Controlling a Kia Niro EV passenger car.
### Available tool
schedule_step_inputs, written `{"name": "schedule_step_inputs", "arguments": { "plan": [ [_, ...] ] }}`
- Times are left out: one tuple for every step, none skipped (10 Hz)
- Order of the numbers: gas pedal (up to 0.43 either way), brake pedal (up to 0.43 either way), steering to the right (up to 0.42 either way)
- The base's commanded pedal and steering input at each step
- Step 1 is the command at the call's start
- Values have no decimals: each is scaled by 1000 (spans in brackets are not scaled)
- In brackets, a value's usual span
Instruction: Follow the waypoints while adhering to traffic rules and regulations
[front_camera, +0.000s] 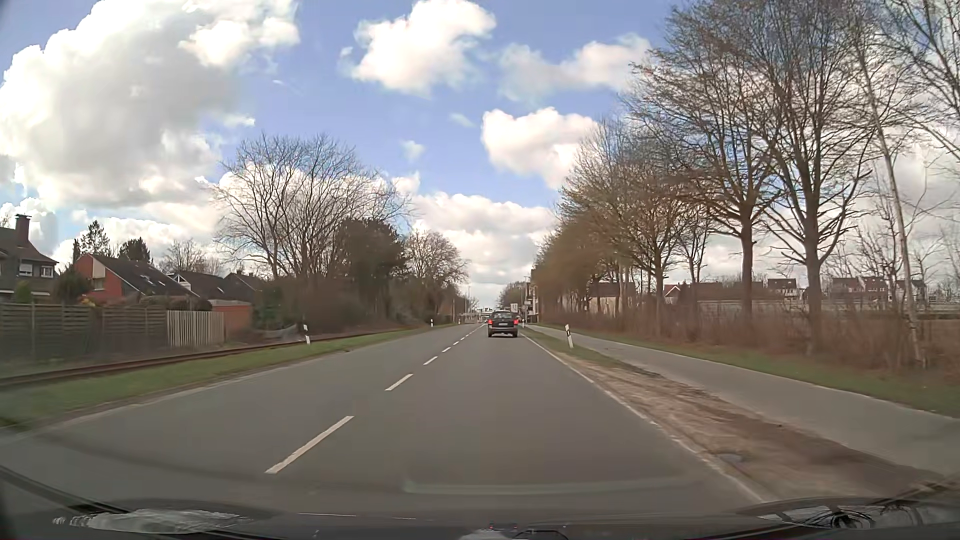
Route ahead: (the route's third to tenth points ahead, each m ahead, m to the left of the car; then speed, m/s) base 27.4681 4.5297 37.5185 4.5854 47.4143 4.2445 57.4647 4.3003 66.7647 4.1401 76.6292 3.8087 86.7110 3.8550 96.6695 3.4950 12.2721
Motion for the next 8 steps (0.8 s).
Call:
{"name": "schedule_step_inputs", "arguments": {
  "plan": [
    [0, 0, 0],
    [0, 0, 0],
    [0, 0, 0],
    [0, 0, 0],
    [0, 0, 0],
    [0, 0, 0],
    [0, 0, 0],
    [0, 0, 0]
  ]
}}
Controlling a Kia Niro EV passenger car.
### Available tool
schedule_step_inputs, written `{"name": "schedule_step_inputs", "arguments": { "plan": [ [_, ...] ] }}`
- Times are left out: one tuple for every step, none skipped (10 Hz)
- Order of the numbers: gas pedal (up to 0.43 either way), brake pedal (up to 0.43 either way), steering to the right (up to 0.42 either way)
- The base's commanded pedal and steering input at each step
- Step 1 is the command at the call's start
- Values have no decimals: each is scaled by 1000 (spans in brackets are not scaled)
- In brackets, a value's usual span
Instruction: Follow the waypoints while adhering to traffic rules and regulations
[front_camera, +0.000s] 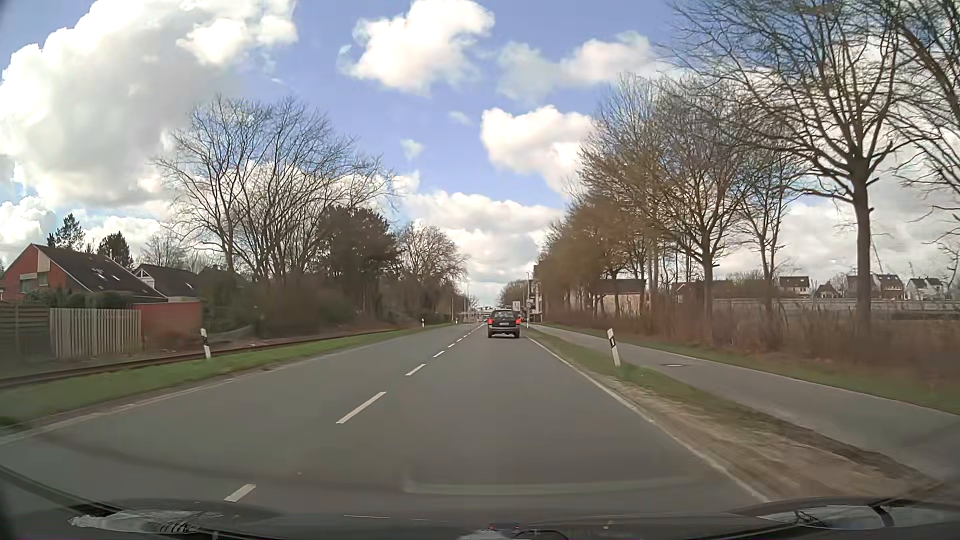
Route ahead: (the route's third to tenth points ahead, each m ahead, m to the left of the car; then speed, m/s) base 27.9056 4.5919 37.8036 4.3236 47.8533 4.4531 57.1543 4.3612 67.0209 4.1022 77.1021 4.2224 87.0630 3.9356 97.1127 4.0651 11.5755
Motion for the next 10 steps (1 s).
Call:
{"name": "schedule_step_inputs", "arguments": {
  "plan": [
    [0, 0, 0],
    [0, 6, 0],
    [0, 37, 0],
    [0, 55, 0],
    [0, 67, 0],
    [0, 73, 0],
    [0, 85, 0],
    [0, 85, 0],
    [0, 91, 0],
    [0, 98, 0]
  ]
}}
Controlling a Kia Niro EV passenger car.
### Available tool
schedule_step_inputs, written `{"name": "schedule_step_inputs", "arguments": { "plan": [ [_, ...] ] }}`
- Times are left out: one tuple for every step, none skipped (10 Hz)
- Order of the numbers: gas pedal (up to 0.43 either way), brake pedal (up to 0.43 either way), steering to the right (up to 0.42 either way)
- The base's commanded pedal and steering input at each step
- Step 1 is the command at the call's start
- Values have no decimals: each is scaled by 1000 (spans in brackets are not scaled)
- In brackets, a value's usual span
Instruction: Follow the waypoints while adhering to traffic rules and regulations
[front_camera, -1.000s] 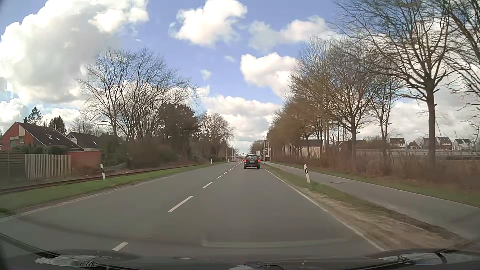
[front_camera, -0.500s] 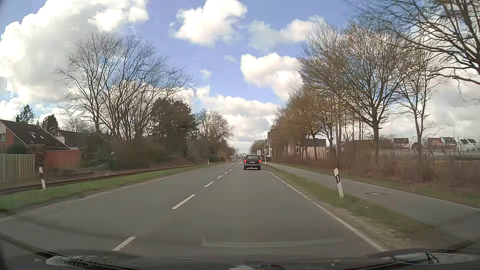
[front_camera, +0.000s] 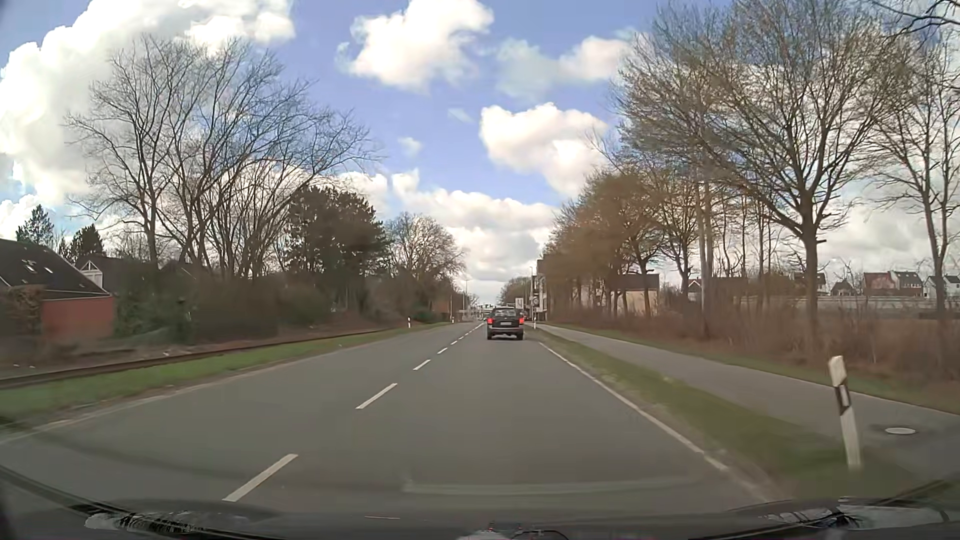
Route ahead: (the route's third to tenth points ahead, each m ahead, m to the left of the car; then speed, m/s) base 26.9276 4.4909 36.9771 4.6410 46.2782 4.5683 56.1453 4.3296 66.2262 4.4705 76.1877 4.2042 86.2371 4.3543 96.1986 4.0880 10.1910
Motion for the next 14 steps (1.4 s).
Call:
{"name": "schedule_step_inputs", "arguments": {
  "plan": [
    [0, 104, 0],
    [0, 110, 0],
    [0, 110, 0],
    [0, 110, 0],
    [0, 116, 0],
    [0, 116, 0],
    [0, 110, 0],
    [0, 116, 0],
    [0, 104, 0],
    [0, 98, 0],
    [0, 85, 0],
    [0, 61, 0],
    [0, 30, 0],
    [0, 24, 0]
  ]
}}
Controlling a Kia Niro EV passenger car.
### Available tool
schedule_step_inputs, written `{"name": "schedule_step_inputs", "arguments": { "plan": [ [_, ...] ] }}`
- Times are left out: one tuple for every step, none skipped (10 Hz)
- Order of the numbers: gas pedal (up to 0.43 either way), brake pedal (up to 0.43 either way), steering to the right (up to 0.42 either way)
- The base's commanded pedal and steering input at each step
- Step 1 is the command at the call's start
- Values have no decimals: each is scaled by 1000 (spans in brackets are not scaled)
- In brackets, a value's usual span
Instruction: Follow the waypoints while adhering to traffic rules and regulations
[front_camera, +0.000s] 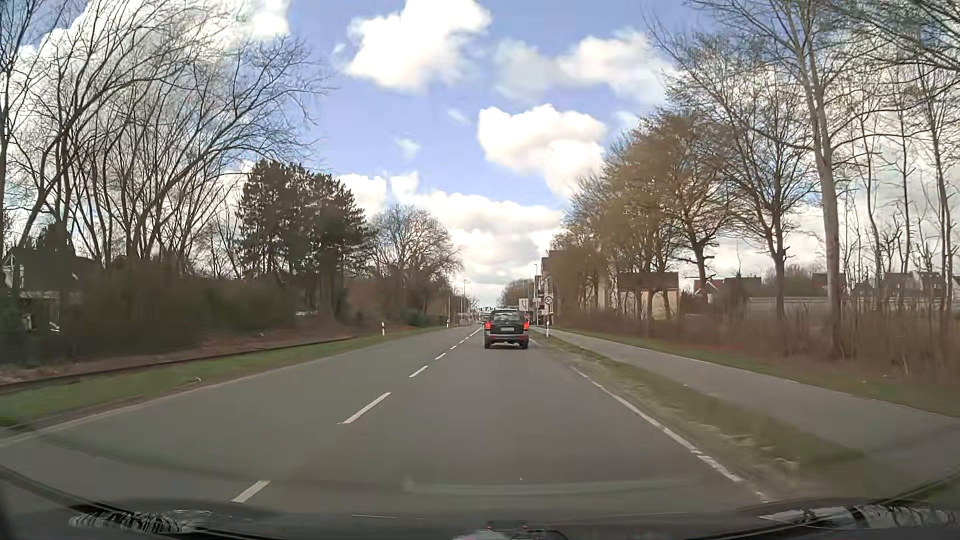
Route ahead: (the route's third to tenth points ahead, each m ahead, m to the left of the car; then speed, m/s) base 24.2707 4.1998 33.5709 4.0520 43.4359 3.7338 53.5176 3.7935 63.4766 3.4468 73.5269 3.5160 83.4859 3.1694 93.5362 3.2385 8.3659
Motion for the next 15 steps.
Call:
{"name": "schedule_step_inputs", "arguments": {
  "plan": [
    [0, 30, 0],
    [0, 43, 0],
    [0, 67, 0],
    [0, 73, 0],
    [0, 79, 0],
    [0, 91, 0],
    [0, 98, 0],
    [0, 104, 0],
    [0, 116, 0],
    [0, 134, 0],
    [0, 134, 0],
    [0, 146, 0],
    [0, 159, 0],
    [0, 177, 0],
    [0, 189, 0]
  ]
}}
